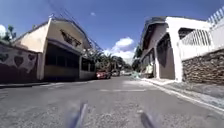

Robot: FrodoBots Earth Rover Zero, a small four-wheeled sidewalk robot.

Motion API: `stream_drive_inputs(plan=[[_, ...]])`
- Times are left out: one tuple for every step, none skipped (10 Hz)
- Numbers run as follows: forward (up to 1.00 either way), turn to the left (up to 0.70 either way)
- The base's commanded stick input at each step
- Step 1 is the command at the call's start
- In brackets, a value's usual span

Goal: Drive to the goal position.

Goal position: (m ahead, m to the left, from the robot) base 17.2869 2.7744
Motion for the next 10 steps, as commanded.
stream_drive_inputs(plan=[[1.0, 0.0], [1.0, 0.0], [1.0, 0.0], [1.0, 0.0], [1.0, -0.04], [1.0, -0.12], [1.0, -0.24], [1.0, -0.03], [1.0, 0.0], [1.0, 0.0]])
